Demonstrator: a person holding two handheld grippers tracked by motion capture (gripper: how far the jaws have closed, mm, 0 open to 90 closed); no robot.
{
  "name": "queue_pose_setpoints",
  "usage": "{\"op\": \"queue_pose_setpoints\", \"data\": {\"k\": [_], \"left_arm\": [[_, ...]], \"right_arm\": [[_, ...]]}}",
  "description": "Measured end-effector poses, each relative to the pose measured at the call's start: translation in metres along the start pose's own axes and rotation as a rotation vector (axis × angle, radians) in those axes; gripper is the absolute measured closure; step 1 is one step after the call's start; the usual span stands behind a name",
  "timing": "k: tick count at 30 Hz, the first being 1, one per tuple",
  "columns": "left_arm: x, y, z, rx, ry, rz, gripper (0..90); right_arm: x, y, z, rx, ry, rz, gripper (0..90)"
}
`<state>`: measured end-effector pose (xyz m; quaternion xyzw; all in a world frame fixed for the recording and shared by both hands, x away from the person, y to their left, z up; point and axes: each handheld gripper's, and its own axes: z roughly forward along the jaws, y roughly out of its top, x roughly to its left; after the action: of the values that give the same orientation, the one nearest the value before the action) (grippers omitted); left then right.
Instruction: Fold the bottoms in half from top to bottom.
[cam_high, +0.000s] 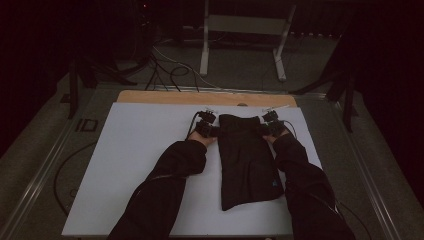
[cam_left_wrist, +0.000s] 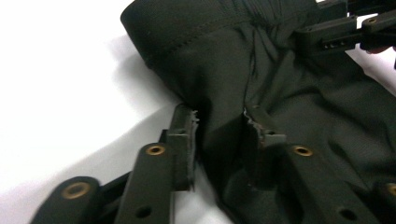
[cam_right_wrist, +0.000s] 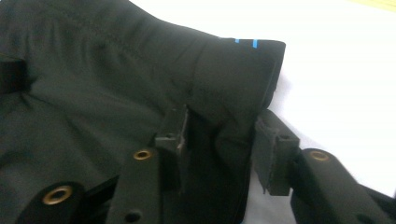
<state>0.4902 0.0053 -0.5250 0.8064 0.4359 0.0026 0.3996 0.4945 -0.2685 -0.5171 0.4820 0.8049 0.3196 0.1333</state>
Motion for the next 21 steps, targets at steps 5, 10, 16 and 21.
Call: {"op": "queue_pose_setpoints", "data": {"k": [5, 10, 16, 21], "left_arm": [[-0.0015, 0.0006, -0.0011, -0.004, -0.007, 0.003, 76.4], [-0.0050, 0.0024, -0.0030, -0.003, -0.001, 0.023, 82.8], [-0.0080, 0.0047, -0.0043, 0.001, 0.003, 0.030, 85.0], [-0.0068, 0.0037, -0.0046, -0.002, -0.004, 0.023, 85.4]], "right_arm": [[0.0029, 0.0008, 0.0000, 0.009, 0.031, -0.017, 72.9], [0.0043, 0.0003, -0.0011, -0.005, 0.032, -0.041, 81.2], [0.0054, 0.0007, -0.0037, -0.005, 0.028, -0.060, 85.8], [0.0085, 0.0022, -0.0053, -0.008, 0.020, -0.083, 86.6]]}}
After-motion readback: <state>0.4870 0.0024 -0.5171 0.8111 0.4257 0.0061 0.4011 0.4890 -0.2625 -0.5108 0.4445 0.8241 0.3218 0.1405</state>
